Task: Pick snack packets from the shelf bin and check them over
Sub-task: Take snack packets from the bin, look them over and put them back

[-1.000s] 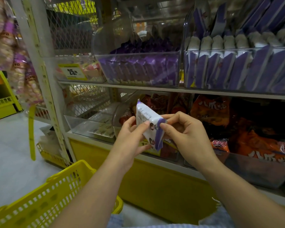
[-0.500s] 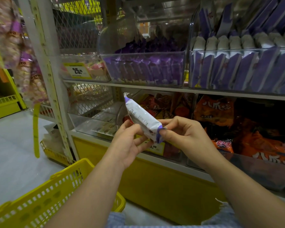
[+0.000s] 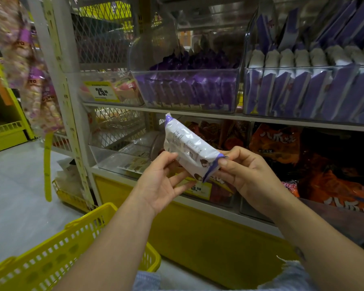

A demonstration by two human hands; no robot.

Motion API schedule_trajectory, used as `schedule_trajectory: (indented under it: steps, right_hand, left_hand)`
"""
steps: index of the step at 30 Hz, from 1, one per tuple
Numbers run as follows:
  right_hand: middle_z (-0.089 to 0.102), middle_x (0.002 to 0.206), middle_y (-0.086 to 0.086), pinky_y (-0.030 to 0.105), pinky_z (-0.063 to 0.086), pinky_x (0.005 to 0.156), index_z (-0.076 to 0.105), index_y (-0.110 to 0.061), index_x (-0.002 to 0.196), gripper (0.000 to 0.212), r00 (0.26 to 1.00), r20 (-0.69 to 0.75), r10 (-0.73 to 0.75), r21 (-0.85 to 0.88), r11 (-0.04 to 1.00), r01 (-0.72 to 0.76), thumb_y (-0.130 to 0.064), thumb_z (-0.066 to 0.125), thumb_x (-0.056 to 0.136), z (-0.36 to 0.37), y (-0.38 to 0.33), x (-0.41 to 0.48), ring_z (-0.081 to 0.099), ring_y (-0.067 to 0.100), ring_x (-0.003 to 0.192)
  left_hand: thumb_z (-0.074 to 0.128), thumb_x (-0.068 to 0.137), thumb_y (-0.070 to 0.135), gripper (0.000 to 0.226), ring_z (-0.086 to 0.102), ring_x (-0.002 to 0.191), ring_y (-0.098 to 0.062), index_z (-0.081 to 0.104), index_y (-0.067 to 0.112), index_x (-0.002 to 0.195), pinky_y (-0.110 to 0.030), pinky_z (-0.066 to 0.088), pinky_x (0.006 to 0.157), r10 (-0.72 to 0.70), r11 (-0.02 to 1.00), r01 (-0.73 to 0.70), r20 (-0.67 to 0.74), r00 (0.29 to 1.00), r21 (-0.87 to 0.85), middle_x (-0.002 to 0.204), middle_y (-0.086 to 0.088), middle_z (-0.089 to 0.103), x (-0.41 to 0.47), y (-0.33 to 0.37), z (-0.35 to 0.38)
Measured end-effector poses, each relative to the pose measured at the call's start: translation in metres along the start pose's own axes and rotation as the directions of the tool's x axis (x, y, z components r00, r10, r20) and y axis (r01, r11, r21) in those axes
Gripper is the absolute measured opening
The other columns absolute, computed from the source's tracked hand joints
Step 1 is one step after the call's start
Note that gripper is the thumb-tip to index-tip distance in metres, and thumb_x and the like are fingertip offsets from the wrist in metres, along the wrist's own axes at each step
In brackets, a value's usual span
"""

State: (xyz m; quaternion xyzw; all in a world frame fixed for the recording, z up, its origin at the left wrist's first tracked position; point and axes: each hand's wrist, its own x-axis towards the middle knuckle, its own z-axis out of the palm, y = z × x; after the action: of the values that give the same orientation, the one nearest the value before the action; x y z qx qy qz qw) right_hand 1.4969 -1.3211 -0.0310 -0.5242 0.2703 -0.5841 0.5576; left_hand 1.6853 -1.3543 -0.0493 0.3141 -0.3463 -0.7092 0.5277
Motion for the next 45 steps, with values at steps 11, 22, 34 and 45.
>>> schedule_trajectory:
  steps: [11,22,34,45]
  right_hand:
    - [0.074,0.082,0.011,0.025,0.057,0.058,0.053,-0.011,0.074,0.011,0.974,-0.187,0.126,0.139,0.985,-0.101,-0.014,0.062,0.079,-0.002,0.004,0.004,0.072,0.016,0.07]
    - [0.057,0.119,-0.013,0.025,0.054,0.083,0.054,-0.035,0.103,0.029,0.962,-0.215,-0.167,-0.617,0.787,-0.002,-0.014,0.066,0.088,-0.007,0.005,-0.002,0.058,0.002,0.109]
    - [0.01,0.145,-0.047,0.044,0.042,0.108,0.015,-0.06,0.142,0.094,0.94,0.32,-0.116,-0.778,0.533,0.331,-0.054,0.075,0.07,0.003,-0.058,-0.026,0.02,0.003,0.144]
    - [0.069,0.104,-0.009,0.042,0.055,0.09,0.043,-0.047,0.133,0.044,0.896,0.228,-0.382,-0.746,0.523,0.413,-0.035,0.057,0.092,0.002,-0.185,-0.023,0.067,0.011,0.101]
  left_hand:
    - [0.067,0.074,0.004,0.085,0.072,0.084,-0.022,0.033,0.028,0.149,-0.03,0.058,0.061,0.063,0.995,-0.074,0.148,0.987,0.069,0.111,-0.015,0.072,-0.001,-0.003,0.008]
    - [0.067,0.085,-0.003,0.098,0.068,0.106,-0.016,0.014,0.05,0.148,-0.034,0.059,0.07,0.266,0.852,-0.312,0.164,0.95,0.422,0.123,0.01,0.062,-0.008,0.001,0.009]
    - [0.071,0.075,0.049,0.065,0.057,0.123,-0.012,0.035,0.072,0.124,-0.039,0.056,0.086,0.341,0.678,-0.545,0.446,0.828,0.494,0.14,0.014,0.053,-0.035,0.022,0.067]
    - [0.052,0.098,0.034,0.045,0.055,0.115,0.002,0.044,0.038,0.142,-0.014,0.046,0.092,0.386,0.286,-0.708,0.599,0.701,0.645,0.13,0.017,0.056,-0.039,0.08,0.155]
